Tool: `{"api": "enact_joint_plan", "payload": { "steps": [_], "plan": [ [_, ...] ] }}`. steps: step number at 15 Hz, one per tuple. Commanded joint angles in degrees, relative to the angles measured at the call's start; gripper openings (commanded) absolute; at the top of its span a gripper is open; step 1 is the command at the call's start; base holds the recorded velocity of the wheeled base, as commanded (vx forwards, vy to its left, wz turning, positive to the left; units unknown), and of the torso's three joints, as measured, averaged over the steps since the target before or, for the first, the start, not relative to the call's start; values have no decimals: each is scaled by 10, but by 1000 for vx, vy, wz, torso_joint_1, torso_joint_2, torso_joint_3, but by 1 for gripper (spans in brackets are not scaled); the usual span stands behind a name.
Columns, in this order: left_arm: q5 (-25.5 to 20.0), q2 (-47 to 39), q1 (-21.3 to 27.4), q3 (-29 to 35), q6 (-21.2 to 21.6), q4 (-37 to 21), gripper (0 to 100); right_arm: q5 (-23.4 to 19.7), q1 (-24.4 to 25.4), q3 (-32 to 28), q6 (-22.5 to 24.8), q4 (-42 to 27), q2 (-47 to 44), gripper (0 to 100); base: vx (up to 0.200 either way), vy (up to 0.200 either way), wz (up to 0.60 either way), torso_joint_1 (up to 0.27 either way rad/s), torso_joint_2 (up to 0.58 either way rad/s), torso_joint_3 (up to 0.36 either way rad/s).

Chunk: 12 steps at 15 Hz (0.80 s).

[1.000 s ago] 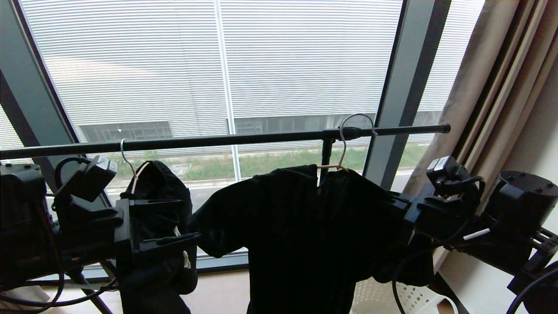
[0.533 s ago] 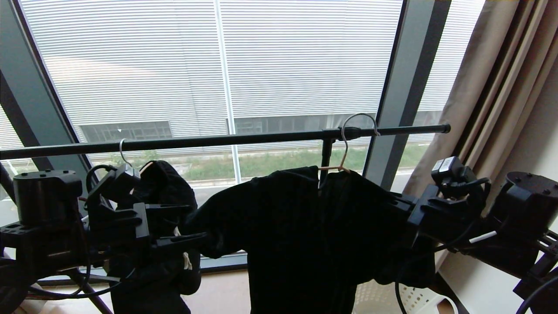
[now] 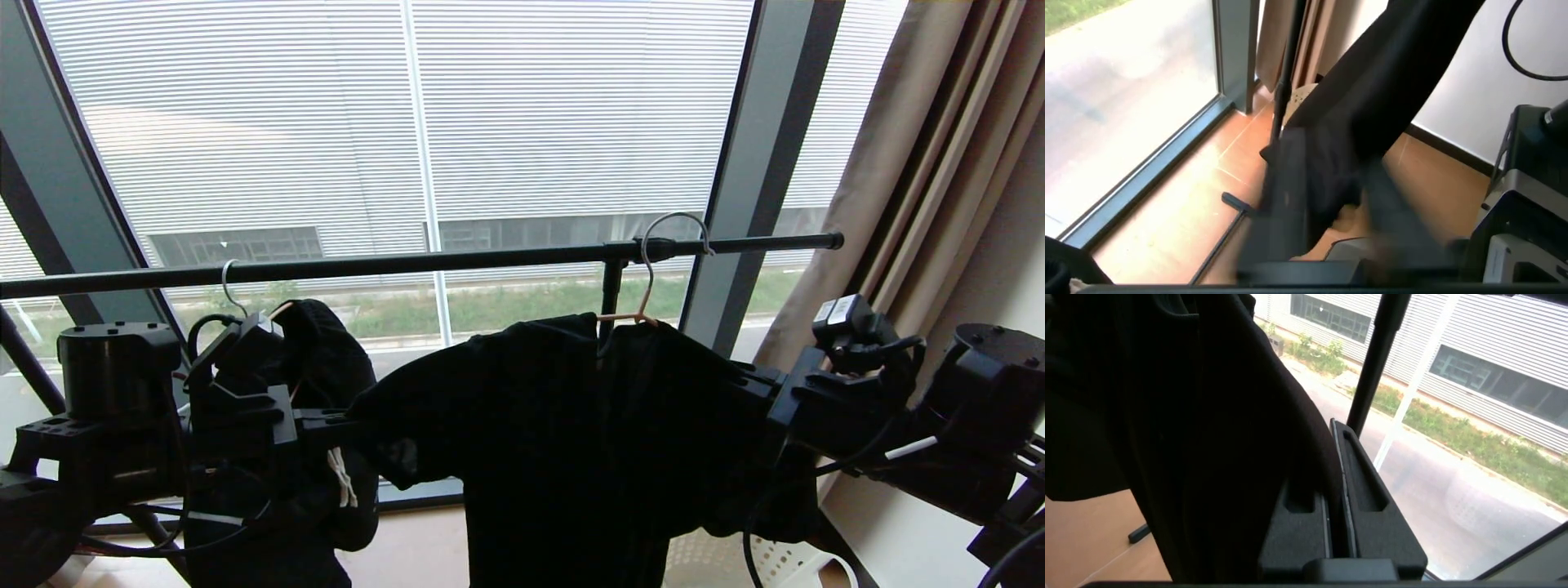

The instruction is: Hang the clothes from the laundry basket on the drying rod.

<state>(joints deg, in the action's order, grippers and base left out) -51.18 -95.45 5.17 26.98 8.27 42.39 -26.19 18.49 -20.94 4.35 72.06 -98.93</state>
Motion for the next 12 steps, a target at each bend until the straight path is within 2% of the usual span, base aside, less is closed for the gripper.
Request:
{"api": "enact_joint_plan", "payload": {
  "steps": [1, 5, 10, 12],
  "plan": [
    [0, -1, -8, -3, 0, 0, 0, 0, 1, -1, 0, 0, -4, 0, 0, 0, 0, 0, 0, 0],
    [-1, 24, -33, -32, -11, 1, 0, 1, -1, -2, 1, 1, -6, 0, 0, 0, 0, 0, 0, 0],
    [-1, 48, -71, -106, -15, 53, 0, 1, -2, -3, 1, 1, -3, 0, 0, 0, 0, 0, 0, 0],
    [-1, 51, -82, -134, -31, 87, 0, 1, -2, -3, 1, 1, -3, 0, 0, 0, 0, 0, 0, 0]
  ]
}}
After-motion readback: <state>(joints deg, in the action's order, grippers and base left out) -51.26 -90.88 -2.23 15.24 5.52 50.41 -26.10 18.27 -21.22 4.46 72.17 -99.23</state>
